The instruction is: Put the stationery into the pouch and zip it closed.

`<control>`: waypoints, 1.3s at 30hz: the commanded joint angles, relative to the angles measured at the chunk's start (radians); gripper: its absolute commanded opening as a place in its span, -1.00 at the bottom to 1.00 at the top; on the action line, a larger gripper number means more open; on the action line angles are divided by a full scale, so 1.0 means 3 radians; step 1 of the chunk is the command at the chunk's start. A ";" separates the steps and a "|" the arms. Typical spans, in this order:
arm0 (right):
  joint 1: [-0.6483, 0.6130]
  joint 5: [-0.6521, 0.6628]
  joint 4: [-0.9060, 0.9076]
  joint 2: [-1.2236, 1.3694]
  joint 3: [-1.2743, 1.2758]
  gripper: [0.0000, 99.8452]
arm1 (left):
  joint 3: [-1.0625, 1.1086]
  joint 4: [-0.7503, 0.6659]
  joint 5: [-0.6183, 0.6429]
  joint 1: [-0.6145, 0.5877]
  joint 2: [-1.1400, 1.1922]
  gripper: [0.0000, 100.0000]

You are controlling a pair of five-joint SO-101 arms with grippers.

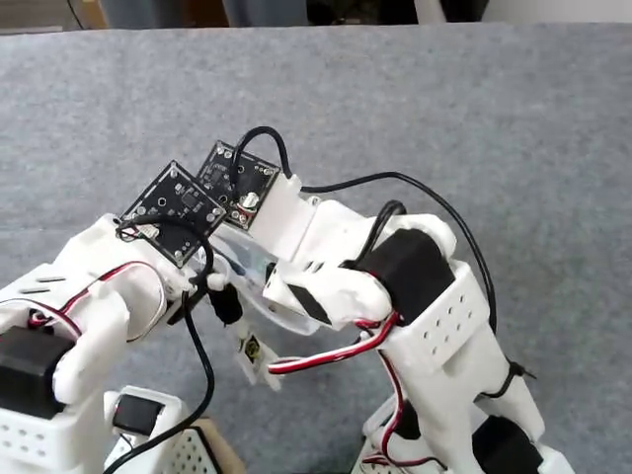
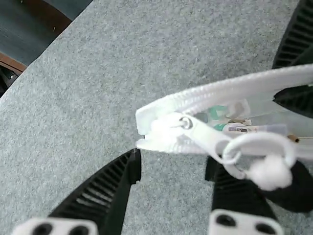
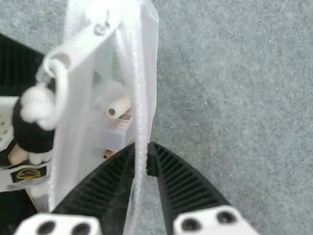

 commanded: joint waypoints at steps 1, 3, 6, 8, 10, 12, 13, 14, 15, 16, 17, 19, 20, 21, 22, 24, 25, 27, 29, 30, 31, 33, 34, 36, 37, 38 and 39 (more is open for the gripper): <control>-0.0015 -0.0005 0.0026 -0.0074 -0.0141 -0.98 | -0.0161 -0.0133 0.0077 0.0023 0.0015 -0.77; -0.0015 -0.0005 0.0026 -0.0074 -0.0141 -0.98 | -0.0141 -0.0148 0.0077 0.0008 0.0015 -0.96; -0.0015 -0.0005 0.0026 -0.0074 -0.0141 -0.98 | -0.0105 -0.0046 0.0072 0.0008 0.0020 -0.93; -0.0015 -0.0005 0.0026 -0.0074 -0.0141 -0.98 | -0.0095 0.0005 0.0077 0.0008 0.0020 -0.94; -0.0015 -0.0005 0.0026 -0.0074 -0.0141 -0.98 | -0.0100 0.0113 0.0077 0.0008 0.0020 -0.94; -0.0010 -0.0005 0.0026 -0.0074 -0.0141 -0.98 | -0.0120 0.0235 0.0077 0.0003 0.0020 -0.94; -0.0010 -0.0005 0.0020 -0.0074 -0.0141 -0.98 | -0.0120 0.0240 0.0077 -0.0003 0.0015 -0.94; -0.0005 -0.0005 0.0020 -0.0074 -0.0141 -0.98 | -0.0120 0.0240 0.0082 -0.0033 0.0015 -0.94; 0.0005 -0.0005 0.0020 -0.0074 -0.0141 -0.98 | -0.0125 0.0240 0.0082 -0.0120 0.0015 -0.94; 0.0051 -0.0005 0.0010 -0.0074 -0.0141 -0.98 | -0.0146 0.0240 0.0082 -0.0212 0.0015 -0.94; 0.0107 -0.0005 0.0005 -0.0074 -0.0146 -0.98 | -0.0166 0.0240 0.0113 -0.0274 0.0015 -0.94; 0.0235 -0.0005 0.0000 -0.0069 -0.0146 -0.98 | -0.0182 0.0245 0.0153 -0.0361 0.0015 -0.94; 0.0302 -0.0005 0.0000 -0.0069 -0.0146 -0.98 | -0.0182 0.0245 0.0169 -0.0376 0.0015 -0.94; 0.0358 -0.0005 0.0000 -0.0059 -0.0146 -0.98 | -0.0176 0.0245 0.0174 -0.0381 0.0015 -0.94; 0.0409 -0.0005 0.0000 -0.0054 -0.0146 -0.98 | -0.0176 0.0251 0.0174 -0.0381 0.0015 -0.95; 0.0476 -0.0005 0.0000 -0.0049 -0.0141 -0.98 | -0.0176 0.0251 0.0199 -0.0386 0.0015 -0.95; 0.0496 -0.0005 0.0000 -0.0049 -0.0141 -0.98 | -0.0171 0.0256 0.0245 -0.0386 0.0015 -0.95; 0.0506 0.0005 0.0010 -0.0049 -0.0120 -0.98 | -0.0156 0.0256 0.0292 -0.0386 0.0015 -0.95; 0.0496 0.0020 0.0020 -0.0054 -0.0090 -0.98 | -0.0141 0.0256 0.0286 -0.0376 0.0015 -0.95; 0.0491 0.0026 0.0020 -0.0074 -0.0069 -0.98 | -0.0146 0.0256 0.0281 -0.0381 0.0015 -0.94; 0.0486 0.0026 0.0020 -0.0074 -0.0054 -0.98 | -0.0156 0.0251 0.0281 -0.0381 0.0015 -0.94; 0.0414 0.0026 0.0026 -0.0074 -0.0023 -0.98 | -0.0197 0.0245 0.0286 -0.0386 0.0015 -0.94; 0.0378 0.0026 0.0026 -0.0074 -0.0003 -0.98 | -0.0233 0.0245 0.0292 -0.0386 0.0015 -0.91; 0.0266 0.0026 0.0026 -0.0079 0.0003 -0.98 | -0.0340 0.0230 0.0409 -0.0519 0.0020 -0.79; 0.0230 0.0020 0.0026 -0.0079 -0.0003 -0.98 | -0.0412 0.0230 0.0547 -0.0652 0.0046 -0.73; 0.0194 0.0010 0.0026 -0.0079 -0.0013 -0.98 | -0.0463 0.0230 0.0696 -0.0806 0.0051 -0.65; 0.0179 0.0000 0.0026 -0.0079 -0.0018 -0.98 | -0.0494 0.0225 0.0839 -0.0954 0.0056 -0.59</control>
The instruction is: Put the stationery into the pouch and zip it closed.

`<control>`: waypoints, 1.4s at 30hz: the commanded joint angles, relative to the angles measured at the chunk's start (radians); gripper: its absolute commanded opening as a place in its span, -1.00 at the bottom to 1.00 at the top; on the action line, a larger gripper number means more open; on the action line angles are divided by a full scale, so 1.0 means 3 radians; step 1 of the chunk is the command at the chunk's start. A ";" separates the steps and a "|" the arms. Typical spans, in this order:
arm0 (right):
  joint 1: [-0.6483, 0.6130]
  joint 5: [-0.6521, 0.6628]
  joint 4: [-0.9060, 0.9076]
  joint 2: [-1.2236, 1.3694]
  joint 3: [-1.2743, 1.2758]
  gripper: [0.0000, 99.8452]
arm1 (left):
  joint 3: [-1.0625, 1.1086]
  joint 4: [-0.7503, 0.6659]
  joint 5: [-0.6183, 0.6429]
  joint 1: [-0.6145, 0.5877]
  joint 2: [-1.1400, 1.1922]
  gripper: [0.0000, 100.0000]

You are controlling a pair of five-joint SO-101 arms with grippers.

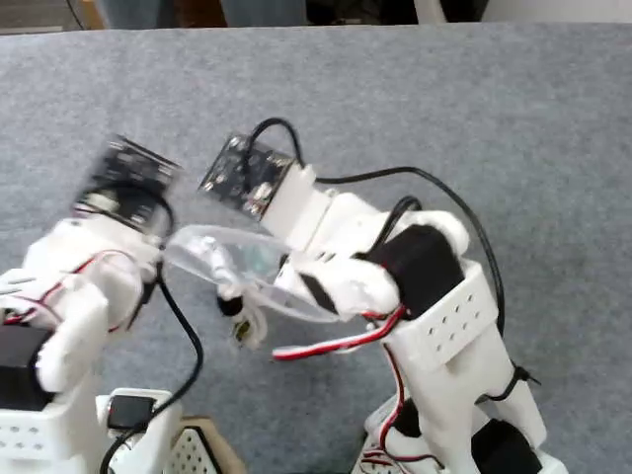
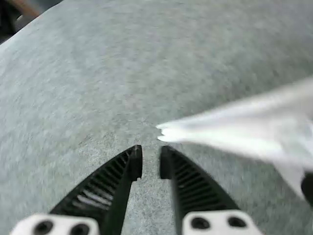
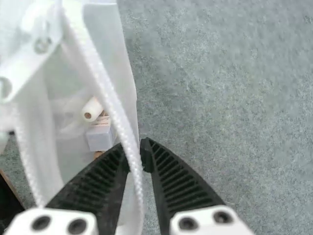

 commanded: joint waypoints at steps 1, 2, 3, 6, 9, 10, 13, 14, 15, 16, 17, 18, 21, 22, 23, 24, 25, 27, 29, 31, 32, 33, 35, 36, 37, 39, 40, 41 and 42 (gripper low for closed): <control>-0.0087 -0.0026 0.0010 -0.0079 -0.0038 -0.98 | -0.0212 -0.0051 0.0471 -0.0473 0.0026 -0.56; -0.0087 -0.0026 0.0010 -0.0079 -0.0043 -0.98 | -0.0176 -0.0133 0.0634 -0.0611 0.0026 -0.56; -0.0087 -0.0026 0.0010 -0.0079 -0.0043 -0.98 | -0.0130 -0.0194 0.0813 -0.0749 0.0020 -0.58; -0.0087 -0.0026 0.0010 -0.0079 -0.0043 -0.98 | -0.0038 -0.0251 0.1432 -0.1056 0.0020 -0.61; -0.0082 -0.0026 0.0010 -0.0074 -0.0043 -0.98 | -0.0003 -0.0332 0.2076 -0.1184 0.0026 -0.70; -0.0082 -0.0031 0.0010 -0.0074 -0.0043 -0.98 | -0.0013 -0.0338 0.2245 -0.1276 0.0026 -0.72; -0.0077 -0.0051 0.0010 -0.0074 -0.0043 -0.98 | -0.0038 -0.0343 0.2624 -0.1470 0.0020 -0.72; -0.0077 -0.0097 0.0010 -0.0074 -0.0043 -0.98 | -0.0033 -0.0338 0.2608 -0.1419 0.0020 -0.67; -0.0077 -0.0133 0.0010 -0.0074 -0.0043 -0.98 | -0.0013 -0.0327 0.2573 -0.1332 0.0020 -0.61; -0.0077 -0.0148 0.0010 -0.0074 -0.0043 -0.98 | -0.0028 -0.0261 0.2521 -0.1256 0.0020 -0.56; -0.0072 -0.0143 0.0010 -0.0074 -0.0043 -0.98 | -0.0049 -0.0194 0.2429 -0.1174 0.0020 -0.53; -0.0066 -0.0143 0.0010 -0.0074 -0.0043 -0.98 | -0.0033 -0.0123 0.2235 -0.1112 -0.0010 -0.52; -0.0066 -0.0143 0.0010 -0.0074 -0.0043 -0.98 | -0.0049 0.0020 0.1765 -0.1087 -0.0020 -0.55; -0.0066 -0.0143 0.0010 -0.0074 -0.0043 -0.98 | -0.0054 0.0010 0.1754 -0.1092 -0.0020 -0.57; -0.0066 -0.0143 0.0010 -0.0074 -0.0043 -0.98 | -0.0069 0.0015 0.1811 -0.1092 -0.0020 -0.60; -0.0066 -0.0143 0.0010 -0.0074 -0.0043 -0.98 | -0.0090 0.0015 0.1887 -0.1092 -0.0020 -0.61; -0.0066 -0.0143 0.0010 -0.0074 -0.0033 -0.98 | -0.0120 0.0015 0.1995 -0.1092 -0.0020 -0.62; -0.0066 -0.0143 0.0010 -0.0074 -0.0023 -0.98 | -0.0182 0.0015 0.2322 -0.1092 -0.0015 -0.62; -0.0066 -0.0143 0.0005 -0.0074 -0.0018 -0.98 | -0.0217 0.0015 0.2711 -0.1061 0.0015 -0.57; -0.0066 -0.0143 0.0005 -0.0074 -0.0013 -0.98 | -0.0176 0.0020 0.3012 -0.1056 0.0031 -0.45; -0.0066 -0.0143 0.0005 -0.0074 -0.0013 -0.98 | -0.0125 0.0020 0.3151 -0.1051 0.0031 -0.39; -0.0066 -0.0143 0.0005 -0.0074 -0.0013 -0.98 | -0.0079 0.0020 0.3309 -0.1051 0.0031 -0.32; -0.0066 -0.0143 0.0005 -0.0074 -0.0013 -0.98 | 0.0013 0.0020 0.3611 -0.1051 0.0031 -0.19; -0.0061 -0.0143 0.0005 -0.0069 -0.0013 -0.98 | 0.0054 0.0020 0.3754 -0.1046 0.0031 -0.14; -0.0061 -0.0143 0.0005 -0.0064 -0.0013 -0.98 | 0.0074 0.0020 0.3877 -0.1046 0.0031 -0.11; -0.0061 -0.0143 0.0000 -0.0049 -0.0013 -0.98 | 0.0115 0.0031 0.4076 -0.0923 0.0031 -0.10; -0.0061 -0.0143 0.0000 -0.0049 -0.0013 -0.98 | 0.0156 0.0031 0.4199 -0.0780 0.0056 -0.10; -0.0061 -0.0143 0.0000 -0.0049 -0.0013 -0.98 | 0.0217 0.0036 0.4306 -0.0591 0.0102 -0.10; -0.0061 -0.0143 -0.0005 -0.0049 -0.0013 -0.98 | 0.0304 0.0036 0.4306 -0.0345 0.0159 -0.10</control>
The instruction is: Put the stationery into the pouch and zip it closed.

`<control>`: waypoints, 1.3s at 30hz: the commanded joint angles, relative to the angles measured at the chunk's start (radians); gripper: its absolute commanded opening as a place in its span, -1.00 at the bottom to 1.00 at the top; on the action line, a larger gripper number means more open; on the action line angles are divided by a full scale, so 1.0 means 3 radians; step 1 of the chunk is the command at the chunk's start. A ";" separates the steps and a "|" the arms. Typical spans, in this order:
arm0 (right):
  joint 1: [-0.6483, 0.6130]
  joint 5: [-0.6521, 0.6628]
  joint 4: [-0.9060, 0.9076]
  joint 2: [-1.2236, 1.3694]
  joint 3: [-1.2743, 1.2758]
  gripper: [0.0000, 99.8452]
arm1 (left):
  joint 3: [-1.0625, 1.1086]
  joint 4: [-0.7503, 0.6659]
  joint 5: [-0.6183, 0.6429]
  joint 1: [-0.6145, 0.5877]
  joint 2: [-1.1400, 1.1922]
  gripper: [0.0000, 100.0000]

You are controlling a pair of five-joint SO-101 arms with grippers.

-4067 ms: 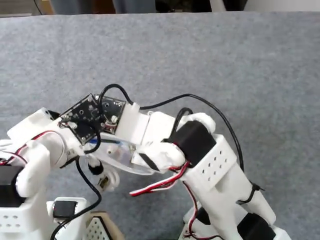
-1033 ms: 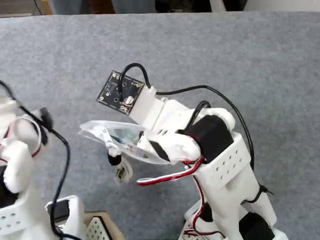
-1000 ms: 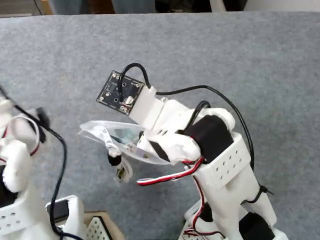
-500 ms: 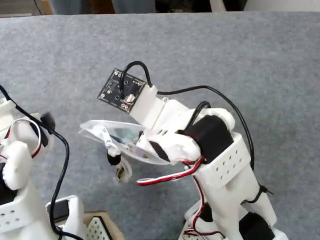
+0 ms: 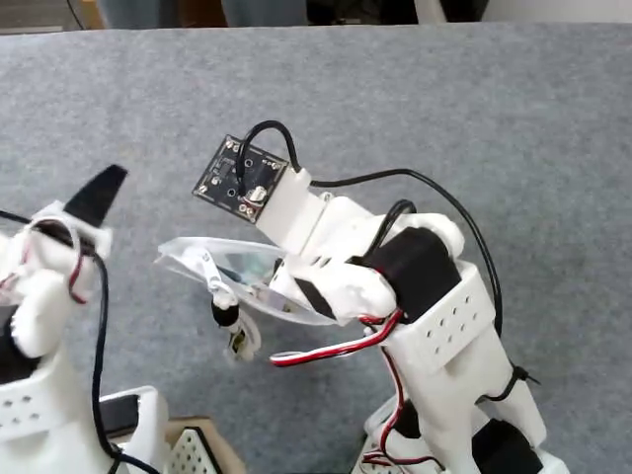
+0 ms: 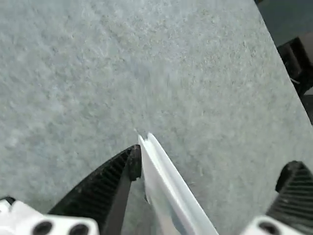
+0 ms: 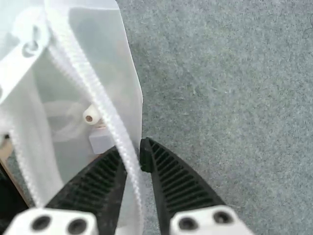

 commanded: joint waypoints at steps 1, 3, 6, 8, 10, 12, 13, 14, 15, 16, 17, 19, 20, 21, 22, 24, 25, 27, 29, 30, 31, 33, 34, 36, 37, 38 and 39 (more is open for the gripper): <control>-0.0015 -0.0026 -0.0005 -0.0043 -0.0013 -0.98 | 0.0176 0.0036 0.0164 0.0693 0.0133 -0.10; -0.0015 -0.0026 0.0000 -0.0049 -0.0013 -0.98 | 0.0233 0.0036 -0.0066 0.0959 0.0148 -0.10; -0.0010 -0.0026 0.0000 -0.0054 -0.0013 -0.98 | 0.0233 0.0036 -0.0199 0.1020 0.0174 -0.10; -0.0010 -0.0026 0.0000 -0.0059 -0.0013 -0.98 | 0.0197 0.0036 -0.0210 0.0913 0.0184 -0.10; -0.0005 -0.0026 0.0000 -0.0054 -0.0013 -0.98 | 0.0202 0.0036 -0.0210 0.0811 0.0164 -0.10; -0.0005 -0.0026 0.0000 -0.0043 -0.0013 -0.98 | 0.0217 0.0041 -0.0215 0.0770 0.0153 -0.10; -0.0005 -0.0026 -0.0005 -0.0043 -0.0013 -0.98 | 0.0217 0.0041 -0.0225 0.0770 0.0153 -0.10; -0.0005 -0.0026 -0.0005 -0.0043 -0.0013 -0.98 | 0.0217 0.0041 -0.0230 0.0780 0.0148 -0.10; -0.0005 -0.0020 -0.0005 -0.0043 -0.0013 -0.98 | 0.0202 0.0041 -0.0276 0.0785 0.0138 -0.10; -0.0005 -0.0020 -0.0005 -0.0043 -0.0013 -0.98 | 0.0187 0.0041 -0.0358 0.0760 0.0092 -0.09; -0.0005 -0.0020 -0.0005 -0.0043 -0.0013 -0.98 | 0.0156 0.0041 -0.0445 0.0754 0.0010 -0.09; -0.0005 -0.0015 -0.0005 -0.0043 -0.0013 -0.98 | 0.0069 0.0036 -0.0731 0.0642 -0.0220 -0.09; 0.0000 -0.0010 -0.0005 -0.0043 -0.0008 -0.98 | 0.0018 0.0036 -0.0982 0.0575 -0.0358 -0.09; 0.0026 -0.0010 -0.0005 -0.0043 -0.0008 -0.98 | -0.0013 0.0031 -0.1309 0.0509 -0.0491 -0.09; 0.0051 -0.0010 -0.0005 -0.0043 -0.0008 -0.98 | -0.0033 0.0031 -0.1662 0.0417 -0.0624 -0.09; 0.0077 -0.0015 -0.0005 -0.0043 -0.0008 -0.98 | -0.0074 0.0015 -0.2511 0.0130 -0.0839 -0.10; 0.0077 -0.0020 0.0000 -0.0043 -0.0008 -0.98 | -0.0084 0.0010 -0.2972 -0.0059 -0.0921 -0.10; 0.0077 -0.0020 0.0000 -0.0043 -0.0008 -0.98 | -0.0043 -0.0102 -0.3851 -0.0478 -0.0967 -0.10; 0.0066 -0.0026 0.0005 -0.0043 -0.0008 -0.98 | 0.0023 -0.0256 -0.4496 -0.0816 -0.0992 -0.10; 0.0056 -0.0026 0.0005 -0.0043 -0.0008 -0.98 | 0.0054 -0.0307 -0.4700 -0.0933 -0.0992 -0.10; 0.0051 -0.0026 0.0005 -0.0043 -0.0008 -0.98 | 0.0095 -0.0363 -0.4859 -0.1046 -0.1002 -0.10; -0.0026 0.0000 0.0010 -0.0054 -0.0008 -0.98 | 0.0105 -0.0363 -0.5099 -0.1184 -0.1008 -0.10; -0.0066 0.0015 0.0010 -0.0064 -0.0008 -0.98 | 0.0090 -0.0363 -0.5201 -0.1250 -0.1008 -0.09; -0.0174 0.0245 0.0010 -0.0069 0.0003 -0.98 | 0.0084 -0.0363 -0.5314 -0.1302 -0.1008 -0.09; -0.0240 0.0409 0.0010 -0.0069 0.0008 -0.98 | 0.0100 -0.0363 -0.5324 -0.1297 -0.1008 -0.09; -0.0312 0.0522 0.0015 -0.0069 0.0013 -0.98 | 0.0110 -0.0363 -0.5329 -0.1291 -0.1008 -0.09; -0.0378 0.0583 0.0015 -0.0069 0.0013 -0.98 | 0.0115 -0.0363 -0.5329 -0.1271 -0.1008 -0.09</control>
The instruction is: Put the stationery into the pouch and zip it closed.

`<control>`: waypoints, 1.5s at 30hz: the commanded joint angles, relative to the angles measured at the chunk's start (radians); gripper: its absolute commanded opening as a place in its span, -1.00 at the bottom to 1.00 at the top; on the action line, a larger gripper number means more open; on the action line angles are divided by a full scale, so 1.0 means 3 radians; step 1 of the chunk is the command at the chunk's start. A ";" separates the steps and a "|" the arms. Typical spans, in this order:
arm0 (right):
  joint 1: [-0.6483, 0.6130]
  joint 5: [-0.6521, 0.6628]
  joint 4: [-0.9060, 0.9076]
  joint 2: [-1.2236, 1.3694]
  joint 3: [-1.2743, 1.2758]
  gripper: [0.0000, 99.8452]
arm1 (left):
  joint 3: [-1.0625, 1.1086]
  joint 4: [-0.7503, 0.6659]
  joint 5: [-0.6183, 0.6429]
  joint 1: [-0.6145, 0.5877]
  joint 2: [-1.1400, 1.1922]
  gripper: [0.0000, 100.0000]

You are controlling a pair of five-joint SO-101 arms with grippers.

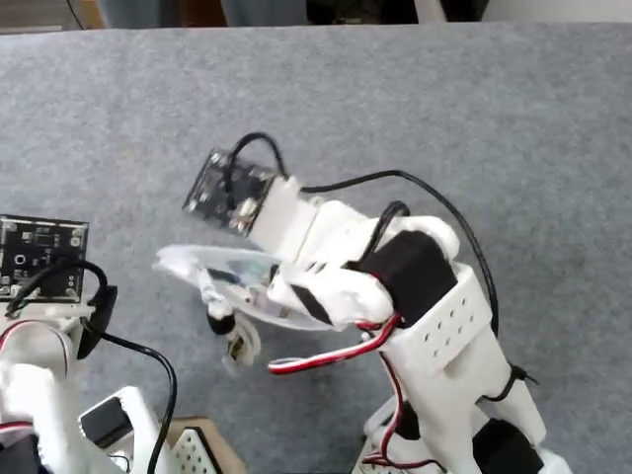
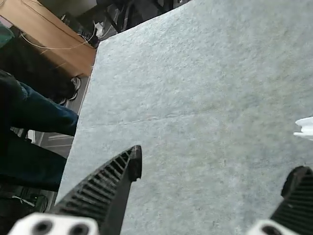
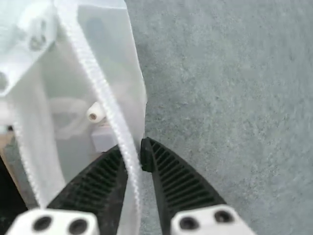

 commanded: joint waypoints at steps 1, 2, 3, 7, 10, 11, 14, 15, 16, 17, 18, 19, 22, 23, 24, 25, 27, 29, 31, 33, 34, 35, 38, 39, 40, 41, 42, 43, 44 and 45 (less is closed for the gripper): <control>-0.0240 0.0256 0.0015 -0.0069 -0.0008 -0.98 | 0.0003 -0.0082 -0.0077 0.0018 -0.0015 -0.09; -0.0276 0.0261 0.0015 -0.0069 -0.0013 -0.98 | 0.0003 -0.0082 -0.0077 0.0069 -0.0015 -0.09; -0.0297 0.0266 0.0015 -0.0069 -0.0013 -0.98 | 0.0003 -0.0082 -0.0077 0.0120 -0.0015 -0.09; -0.0286 0.0425 0.0015 -0.0100 -0.0110 -0.98 | -0.0038 -0.0031 -0.0113 0.0345 -0.0015 -0.09; -0.0179 0.0496 0.0015 -0.0130 -0.0095 -0.98 | -0.0156 0.0332 -0.0404 0.0673 -0.0061 -0.10; -0.0118 0.0501 0.0015 -0.0130 -0.0064 -0.98 | -0.0141 0.0307 -0.0460 0.0760 -0.0118 -0.10; 0.0036 0.0501 0.0015 -0.0136 0.0043 -0.98 | -0.0084 0.0307 -0.0675 0.0933 -0.0317 -0.10; 0.0051 0.0501 0.0015 -0.0141 0.0054 -0.98 | -0.0059 0.0307 -0.0808 0.0959 -0.0373 -0.10; 0.0056 0.0501 0.0015 -0.0141 0.0064 -0.98 | -0.0038 0.0307 -0.0946 0.1005 -0.0414 -0.10; 0.0056 0.0501 0.0015 -0.0136 0.0079 -0.98 | -0.0023 0.0307 -0.1064 0.1046 -0.0455 -0.10; 0.0046 0.0501 0.0015 -0.0130 0.0095 -0.98 | -0.0008 0.0307 -0.1161 0.1087 -0.0496 -0.10; 0.0041 0.0501 0.0015 -0.0130 0.0110 -0.98 | -0.0013 0.0307 -0.1238 0.1118 -0.0511 -0.10; 0.0041 0.0481 0.0015 -0.0125 0.0151 -0.98 | -0.0033 0.0307 -0.1468 0.1148 -0.0522 -0.10; 0.0031 0.0481 0.0015 -0.0136 0.0182 -0.98 | -0.0033 0.0302 -0.1524 0.1194 -0.0522 -0.10; -0.0005 0.0481 0.0015 -0.0136 0.0202 -0.98 | -0.0033 0.0302 -0.1545 0.1266 -0.0522 -0.10; -0.0066 0.0476 0.0015 -0.0141 0.0233 -0.98 | -0.0033 0.0297 -0.1534 0.1358 -0.0522 -0.10; -0.0169 0.0445 0.0015 -0.0156 0.0279 -0.98 | -0.0028 0.0297 -0.1483 0.1511 -0.0517 -0.10; -0.0302 0.0338 0.0015 -0.0212 0.0258 -0.98 | -0.0028 0.0297 -0.1176 0.1629 -0.0517 -0.10; -0.0419 0.0281 0.0015 -0.0263 0.0217 -0.98 | -0.0028 0.0297 -0.0844 0.1731 -0.0517 -0.10; -0.0465 0.0215 0.0015 -0.0284 0.0176 -0.98 | -0.0003 0.0297 -0.0624 0.1844 -0.0517 -0.10; -0.0471 0.0205 0.0015 -0.0294 0.0171 -0.98 | -0.0003 0.0297 -0.0537 0.1895 -0.0517 -0.10; -0.0471 0.0199 0.0015 -0.0294 0.0171 -0.98 | 0.0003 0.0302 -0.0465 0.1946 -0.0517 -0.10; -0.0465 0.0199 0.0015 -0.0289 0.0171 -0.98 | 0.0079 0.0302 -0.0378 0.2089 -0.0522 -0.10; -0.0465 0.0199 0.0015 -0.0289 0.0171 -0.98 | 0.0125 0.0307 -0.0378 0.2115 -0.0532 -0.10; -0.0450 0.0199 0.0015 -0.0289 0.0171 -0.98 | 0.0166 0.0307 -0.0378 0.2130 -0.0537 -0.10; -0.0425 0.0194 0.0015 -0.0289 0.0171 -0.98 | 0.0192 0.0307 -0.0378 0.2130 -0.0542 -0.10; -0.0409 0.0194 0.0015 -0.0289 0.0171 -0.98 | 0.0212 0.0307 -0.0378 0.2135 -0.0542 -0.10; -0.0399 0.0194 0.0015 -0.0294 0.0171 -0.98 | 0.0233 0.0307 -0.0378 0.2135 -0.0542 -0.10; -0.0394 0.0194 0.0015 -0.0294 0.0171 -0.98 | 0.0243 0.0307 -0.0378 0.2151 -0.0542 -0.10; -0.0394 0.0194 0.0015 -0.0294 0.0171 -0.98 | 0.0274 0.0307 -0.0368 0.2202 -0.0542 -0.10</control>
